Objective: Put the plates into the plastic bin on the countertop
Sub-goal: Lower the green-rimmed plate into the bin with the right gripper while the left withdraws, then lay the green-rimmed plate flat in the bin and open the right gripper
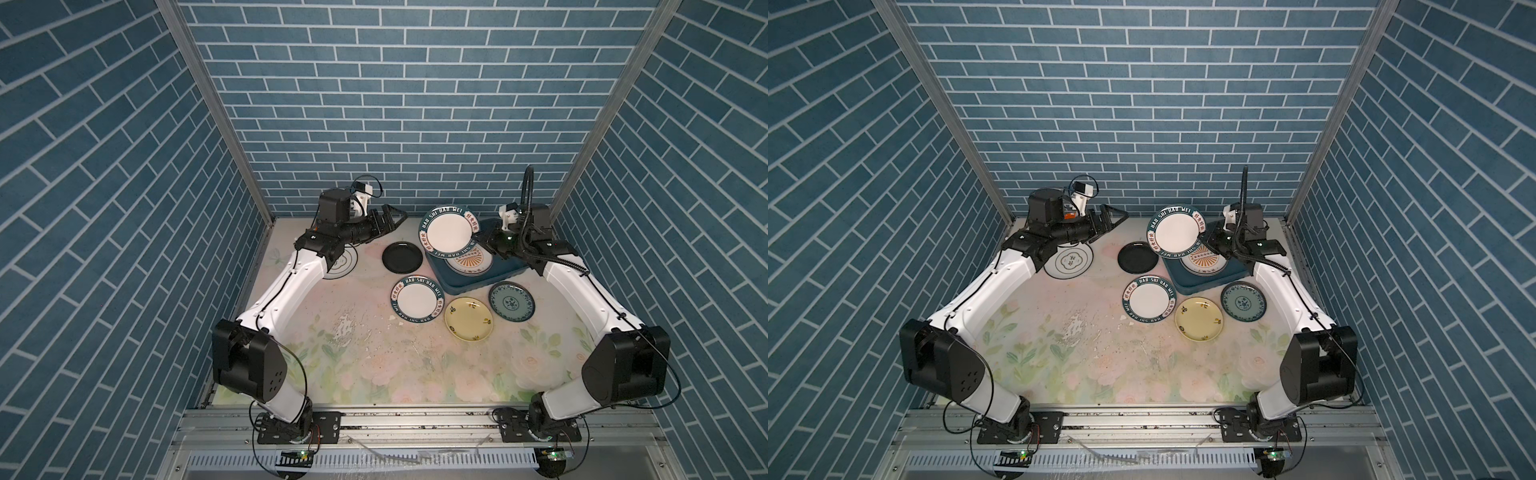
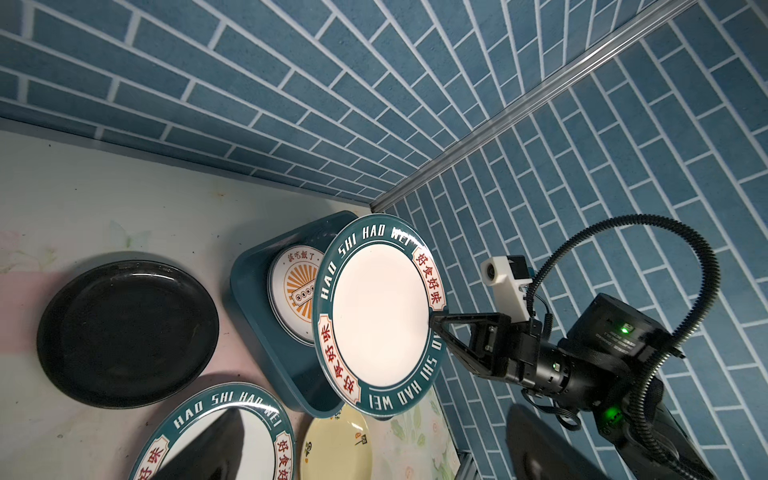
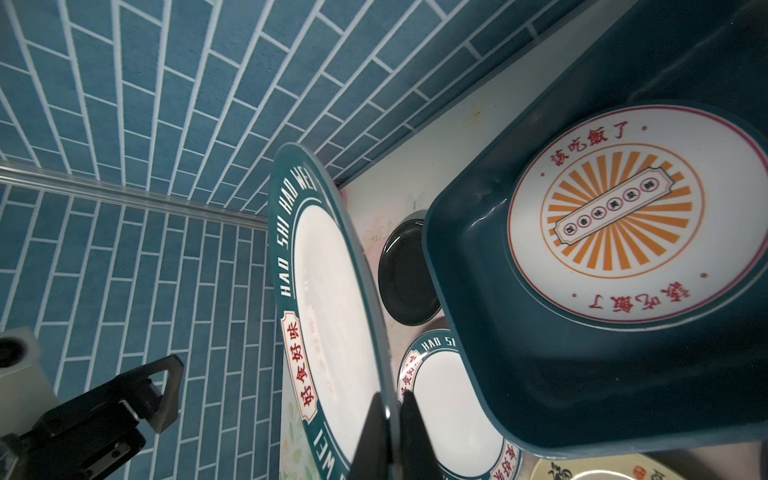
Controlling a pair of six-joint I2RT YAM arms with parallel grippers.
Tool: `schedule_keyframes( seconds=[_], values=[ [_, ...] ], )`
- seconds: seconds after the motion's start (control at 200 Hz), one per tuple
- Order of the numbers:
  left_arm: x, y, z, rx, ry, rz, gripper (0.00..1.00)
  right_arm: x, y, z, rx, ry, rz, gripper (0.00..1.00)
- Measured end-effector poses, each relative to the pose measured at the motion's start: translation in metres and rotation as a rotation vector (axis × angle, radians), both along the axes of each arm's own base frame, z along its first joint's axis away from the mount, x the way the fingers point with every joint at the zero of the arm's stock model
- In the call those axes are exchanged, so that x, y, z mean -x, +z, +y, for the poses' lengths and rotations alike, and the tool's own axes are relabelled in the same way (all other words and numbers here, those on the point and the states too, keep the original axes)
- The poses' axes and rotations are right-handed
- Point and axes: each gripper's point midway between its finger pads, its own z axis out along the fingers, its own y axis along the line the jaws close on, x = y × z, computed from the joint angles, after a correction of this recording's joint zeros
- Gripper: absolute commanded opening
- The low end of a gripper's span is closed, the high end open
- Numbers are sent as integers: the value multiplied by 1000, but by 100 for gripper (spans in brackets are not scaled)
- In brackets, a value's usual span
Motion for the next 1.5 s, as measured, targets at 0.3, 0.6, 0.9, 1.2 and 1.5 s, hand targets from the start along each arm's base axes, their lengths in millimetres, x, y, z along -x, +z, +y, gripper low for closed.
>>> schedule_keyframes(
  seconds=[0.3, 0.6, 0.9, 1.2, 1.5],
  values=[
    [16, 21, 4, -7, -2, -73, 100, -5, -16, -26, 8, -55, 34, 0],
    [27, 25, 7, -21, 6, -97, 100, -13, -30, -38, 17, -68, 55, 0],
    [46, 31, 17, -45, 36, -114, 100, -26, -58, -45, 15, -77, 108, 0],
    [60, 33, 30, -68, 76, -126, 100, -36, -83, -49, 27, -72, 140, 0],
    [63, 26, 37, -95, 107, -112, 100, -48, -106, -56, 31, -87, 162, 0]
  ],
)
